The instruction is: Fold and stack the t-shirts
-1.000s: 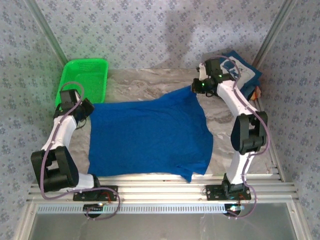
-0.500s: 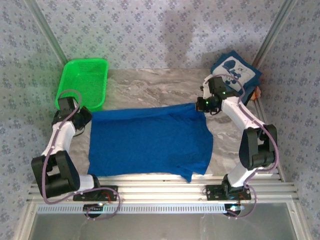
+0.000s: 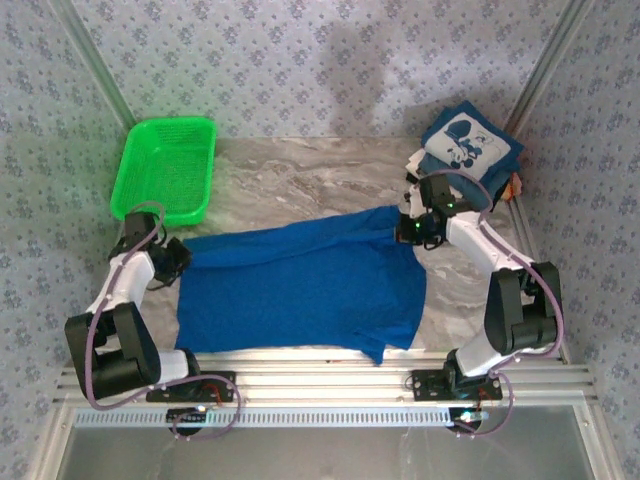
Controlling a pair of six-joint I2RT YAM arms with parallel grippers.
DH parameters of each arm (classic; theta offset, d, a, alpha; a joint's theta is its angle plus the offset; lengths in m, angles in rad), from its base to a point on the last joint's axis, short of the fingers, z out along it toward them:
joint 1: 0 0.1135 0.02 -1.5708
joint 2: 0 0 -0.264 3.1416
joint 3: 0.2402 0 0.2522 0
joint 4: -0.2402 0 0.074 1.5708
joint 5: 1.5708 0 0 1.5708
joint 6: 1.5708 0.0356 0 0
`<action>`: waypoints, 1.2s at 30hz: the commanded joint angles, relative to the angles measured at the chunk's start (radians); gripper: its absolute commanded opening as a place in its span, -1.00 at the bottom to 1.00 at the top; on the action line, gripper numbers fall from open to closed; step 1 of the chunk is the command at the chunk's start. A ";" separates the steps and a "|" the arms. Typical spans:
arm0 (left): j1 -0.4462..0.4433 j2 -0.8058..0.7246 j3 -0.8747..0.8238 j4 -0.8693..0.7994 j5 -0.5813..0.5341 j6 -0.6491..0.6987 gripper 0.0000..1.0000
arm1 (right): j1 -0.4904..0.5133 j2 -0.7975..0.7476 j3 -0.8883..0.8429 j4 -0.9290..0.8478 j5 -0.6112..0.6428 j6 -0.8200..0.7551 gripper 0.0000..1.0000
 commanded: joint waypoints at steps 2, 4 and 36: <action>0.008 0.007 -0.004 -0.049 -0.024 -0.014 -1.00 | -0.006 -0.033 -0.021 0.000 -0.004 0.014 -1.00; 0.008 0.017 0.002 -0.062 -0.034 -0.011 -1.00 | -0.005 -0.033 -0.023 -0.005 -0.002 0.011 -1.00; 0.110 0.123 0.073 -0.054 -0.019 0.052 -1.00 | 0.042 -0.169 -0.134 -0.080 -0.058 0.019 -1.00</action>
